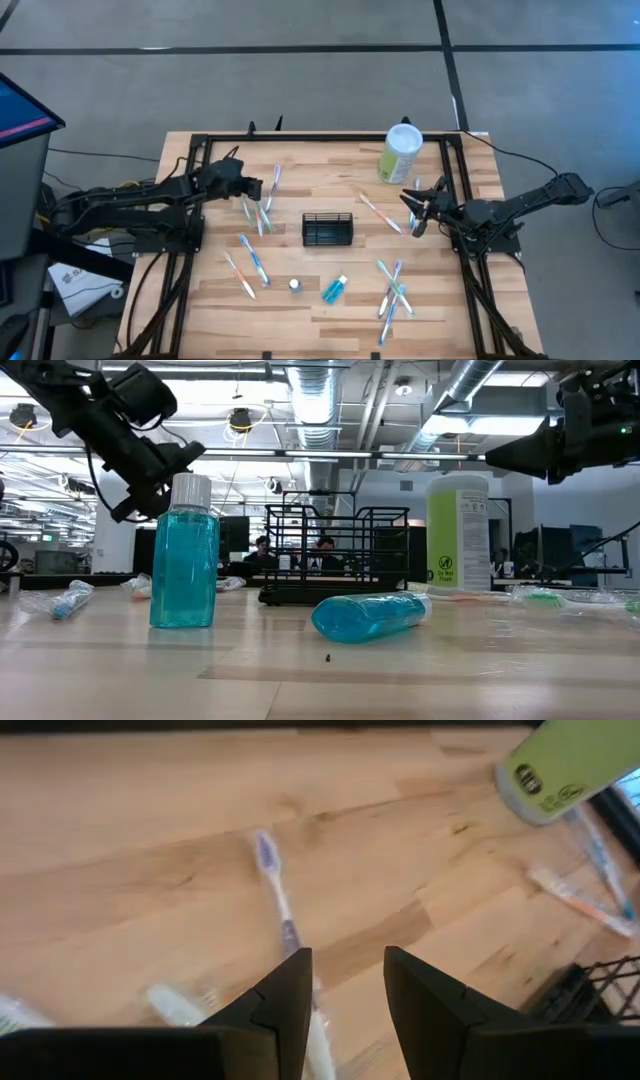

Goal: Pick & Place toothbrushing station
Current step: Put the middle green toothbrush into the left compartment of the organizer

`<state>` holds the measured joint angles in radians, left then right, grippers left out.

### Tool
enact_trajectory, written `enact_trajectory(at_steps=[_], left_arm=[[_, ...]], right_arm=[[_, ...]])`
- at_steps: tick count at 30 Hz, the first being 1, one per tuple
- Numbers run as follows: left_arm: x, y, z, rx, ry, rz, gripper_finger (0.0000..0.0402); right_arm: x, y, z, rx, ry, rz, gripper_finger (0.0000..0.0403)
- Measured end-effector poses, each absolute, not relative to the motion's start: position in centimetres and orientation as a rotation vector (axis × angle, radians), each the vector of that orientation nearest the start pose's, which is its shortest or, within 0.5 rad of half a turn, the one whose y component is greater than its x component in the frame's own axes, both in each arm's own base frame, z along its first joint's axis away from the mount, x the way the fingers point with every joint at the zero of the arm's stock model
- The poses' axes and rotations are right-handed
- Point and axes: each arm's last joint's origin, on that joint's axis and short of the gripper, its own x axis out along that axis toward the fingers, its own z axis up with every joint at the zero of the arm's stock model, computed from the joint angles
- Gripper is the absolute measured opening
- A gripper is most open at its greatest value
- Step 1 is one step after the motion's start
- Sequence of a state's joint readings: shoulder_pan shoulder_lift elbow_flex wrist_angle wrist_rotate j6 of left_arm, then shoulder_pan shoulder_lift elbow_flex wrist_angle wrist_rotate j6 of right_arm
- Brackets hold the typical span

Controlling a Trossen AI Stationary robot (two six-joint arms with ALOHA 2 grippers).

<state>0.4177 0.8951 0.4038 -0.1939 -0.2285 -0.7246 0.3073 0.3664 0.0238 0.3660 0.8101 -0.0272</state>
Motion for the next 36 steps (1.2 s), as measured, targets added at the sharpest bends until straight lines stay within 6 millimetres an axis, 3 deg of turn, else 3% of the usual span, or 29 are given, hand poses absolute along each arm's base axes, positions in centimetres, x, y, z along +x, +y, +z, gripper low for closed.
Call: enact_trajectory(at_steps=[11, 20, 36], left_arm=[[15.1, 8.5, 18.5, -0.775, 0.442, 0.867, 0.0122], [13.6, 9.3, 17.5, -0.856, 0.567, 0.908, 0.0122], [13.8, 9.5, 15.9, -0.926, 0.695, 0.926, 0.0122]], right_arm=[[11.3, 1.4, 17.2, 0.006, 0.000, -0.503, 0.0077], [11.3, 1.4, 17.0, 0.000, 0.015, -0.503, 0.0077], [11.3, 1.4, 17.0, 0.010, 0.017, -0.503, 0.0077]])
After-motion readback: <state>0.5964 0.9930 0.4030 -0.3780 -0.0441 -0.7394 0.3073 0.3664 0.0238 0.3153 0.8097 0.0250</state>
